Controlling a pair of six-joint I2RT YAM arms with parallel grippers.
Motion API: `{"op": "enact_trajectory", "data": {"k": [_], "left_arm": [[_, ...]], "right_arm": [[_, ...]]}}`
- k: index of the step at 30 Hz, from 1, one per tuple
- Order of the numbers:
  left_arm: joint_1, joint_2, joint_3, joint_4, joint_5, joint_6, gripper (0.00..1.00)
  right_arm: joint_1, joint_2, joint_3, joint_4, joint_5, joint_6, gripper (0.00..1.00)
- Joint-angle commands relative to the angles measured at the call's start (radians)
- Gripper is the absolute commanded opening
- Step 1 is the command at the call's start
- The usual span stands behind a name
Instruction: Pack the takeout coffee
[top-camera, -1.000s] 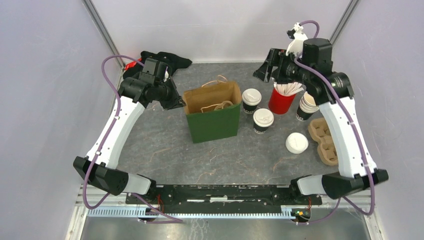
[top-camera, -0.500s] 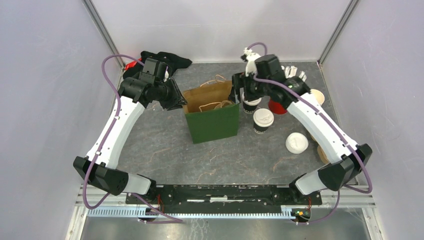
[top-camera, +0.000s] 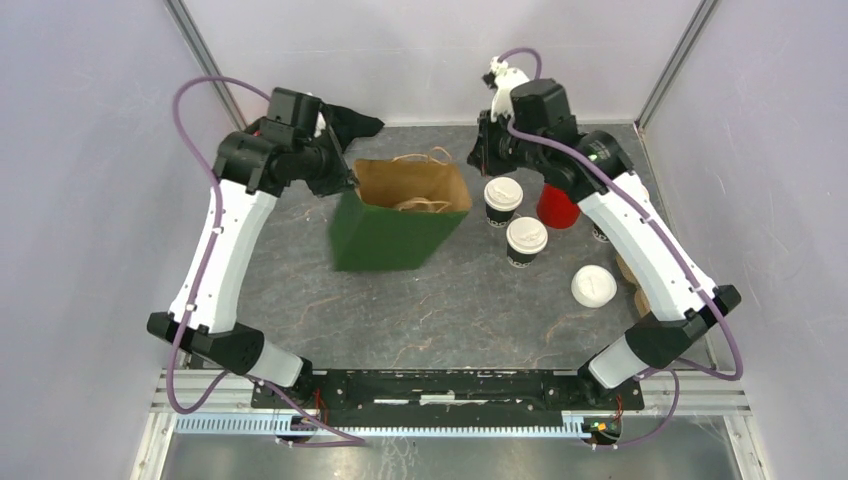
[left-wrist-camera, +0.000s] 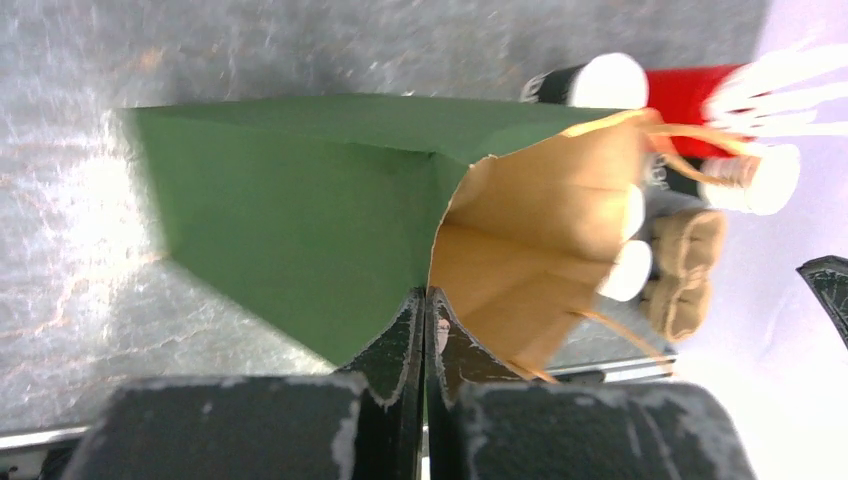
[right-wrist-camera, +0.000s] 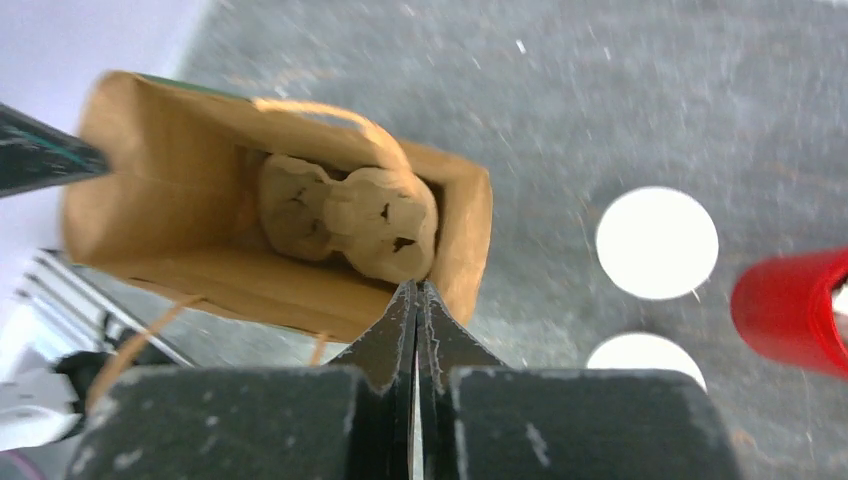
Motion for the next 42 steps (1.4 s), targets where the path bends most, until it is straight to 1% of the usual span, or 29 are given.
{"op": "enact_trajectory", "data": {"k": [1,3,5,6,7,8,10,12,17,19,21,24,26,28,29,30,31,32,34,35,36,37,38,42], "left_arm": [[0.0,0.025,0.232,-0.114,-0.032,0.001,0.02],[0.001,0.035,0.284,-0.132,-0.06,0.0,0.02],[0.003,0.018,0.234,-0.112,-0.076,0.01,0.02],[0.007,0.009,0.202,-0.103,-0.073,0.013,0.02],[0.007,-0.002,0.169,-0.083,-0.053,0.017,0.02],[0.008,-0.014,0.145,-0.054,-0.042,0.014,0.02],[0.008,-0.017,0.143,-0.019,0.018,-0.012,0.02],[0.009,0.01,0.229,-0.025,0.044,-0.022,0.02],[0.009,0.136,0.549,-0.078,0.099,-0.052,0.02],[0.011,0.152,0.585,-0.055,0.135,-0.078,0.02],[0.011,0.136,0.548,-0.013,0.154,-0.1,0.02],[0.013,0.092,0.452,0.058,0.156,-0.131,0.02],[0.024,0.064,0.384,0.076,0.156,-0.156,0.02],[0.043,0.017,0.211,0.13,0.17,-0.152,0.02],[0.053,-0.018,0.149,0.14,0.142,-0.147,0.02],[0.074,-0.06,-0.019,0.183,0.14,-0.149,0.02],[0.113,-0.099,-0.098,0.216,0.184,-0.149,0.02],[0.146,-0.134,-0.243,0.271,0.209,-0.145,0.02],[0.201,-0.188,-0.395,0.288,0.167,-0.127,0.02],[0.257,-0.195,-0.446,0.308,0.243,-0.127,0.02],[0.297,-0.205,-0.459,0.342,0.317,-0.134,0.02],[0.307,-0.208,-0.432,0.358,0.341,-0.149,0.02],[0.309,-0.204,-0.378,0.362,0.349,-0.155,0.02],[0.31,-0.15,-0.178,0.376,0.438,-0.213,0.02]], "right_arm": [[0.006,-0.008,0.163,0.002,-0.071,0.073,0.0],[0.007,0.008,0.195,0.028,-0.109,0.085,0.0],[0.007,0.02,0.202,0.039,-0.115,0.084,0.0],[0.006,0.023,0.201,0.042,-0.113,0.086,0.02],[0.006,0.027,0.201,0.045,-0.108,0.086,0.08],[0.007,0.026,0.198,0.051,-0.11,0.086,0.11],[0.006,0.024,0.183,0.06,-0.094,0.076,0.11],[0.005,0.009,0.134,0.076,-0.077,0.065,0.11],[-0.007,-0.053,-0.016,0.119,-0.029,0.05,0.1],[-0.019,-0.074,-0.04,0.121,-0.012,0.054,0.09],[-0.037,-0.096,-0.038,0.12,-0.001,0.058,0.09],[-0.077,-0.12,-0.001,0.105,0.03,0.062,0.09],[-0.101,-0.125,0.028,0.081,0.037,0.062,0.09],[-0.118,-0.139,0.029,0.079,0.036,0.063,0.12],[-0.127,-0.144,0.026,0.081,0.027,0.063,0.15],[-0.136,-0.148,0.023,0.079,0.017,0.062,0.18],[-0.141,-0.151,0.017,0.082,0.009,0.061,0.21],[-0.145,-0.156,0.006,0.088,0.008,0.056,0.21],[-0.147,-0.174,-0.042,0.103,0.007,0.049,0.25],[-0.147,-0.185,-0.075,0.118,0.007,0.049,0.26],[-0.151,-0.194,-0.101,0.125,0.007,0.049,0.26],[-0.152,-0.2,-0.117,0.126,0.007,0.048,0.26],[-0.151,-0.205,-0.133,0.13,-0.02,0.048,0.26],[-0.151,-0.23,-0.214,0.161,-0.029,0.04,0.27]]}}
